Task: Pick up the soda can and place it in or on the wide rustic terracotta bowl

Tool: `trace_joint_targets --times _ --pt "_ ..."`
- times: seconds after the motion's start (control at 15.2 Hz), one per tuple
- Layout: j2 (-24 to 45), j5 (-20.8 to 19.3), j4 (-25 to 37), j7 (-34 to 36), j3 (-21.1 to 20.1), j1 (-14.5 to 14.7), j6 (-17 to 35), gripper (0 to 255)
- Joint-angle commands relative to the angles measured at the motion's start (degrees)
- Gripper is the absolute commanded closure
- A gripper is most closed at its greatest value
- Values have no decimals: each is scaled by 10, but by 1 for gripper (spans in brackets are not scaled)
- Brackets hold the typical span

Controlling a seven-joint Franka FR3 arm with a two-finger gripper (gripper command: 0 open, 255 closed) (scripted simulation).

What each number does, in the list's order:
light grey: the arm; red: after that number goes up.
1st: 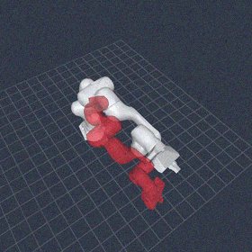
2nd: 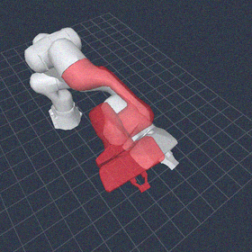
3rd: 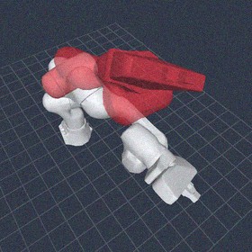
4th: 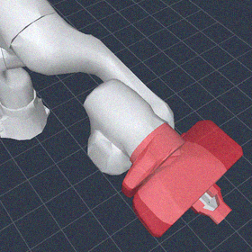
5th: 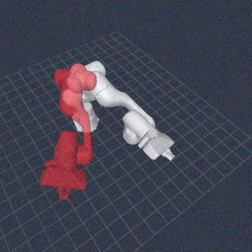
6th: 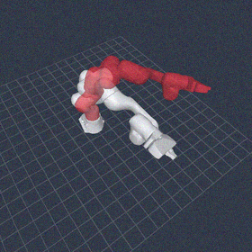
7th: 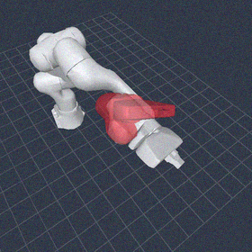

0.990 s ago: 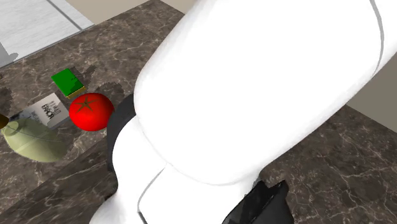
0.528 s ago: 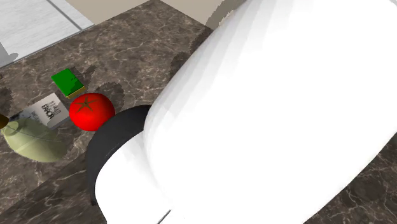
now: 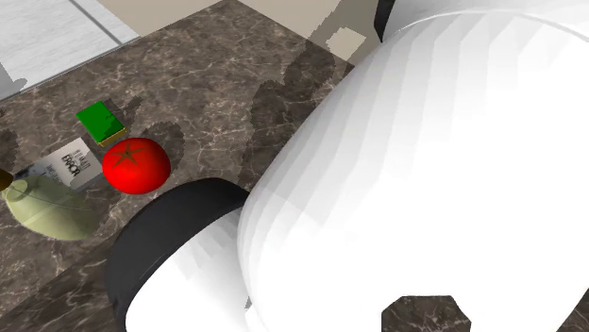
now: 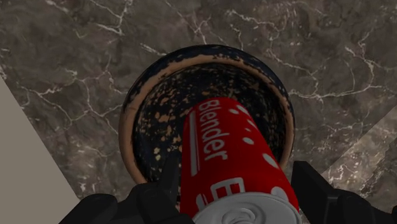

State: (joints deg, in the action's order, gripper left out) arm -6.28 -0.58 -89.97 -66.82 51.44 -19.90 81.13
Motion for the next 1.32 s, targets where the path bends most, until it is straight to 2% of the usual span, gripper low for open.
trace_joint_targets --times 0.0,0.33,0.4,0.73,0.99,1.25 --pt "-3 -2 -5 2 -2 1 4 255" --pt "-3 -2 -5 2 -2 1 4 255" --pt "-3 -2 -5 2 -2 1 4 0" --pt "-3 -2 -5 2 -2 1 4 0" --pt "71 53 125 -40 33 -16 -84 0" --pt "71 53 125 -40 32 -17 -84 0"
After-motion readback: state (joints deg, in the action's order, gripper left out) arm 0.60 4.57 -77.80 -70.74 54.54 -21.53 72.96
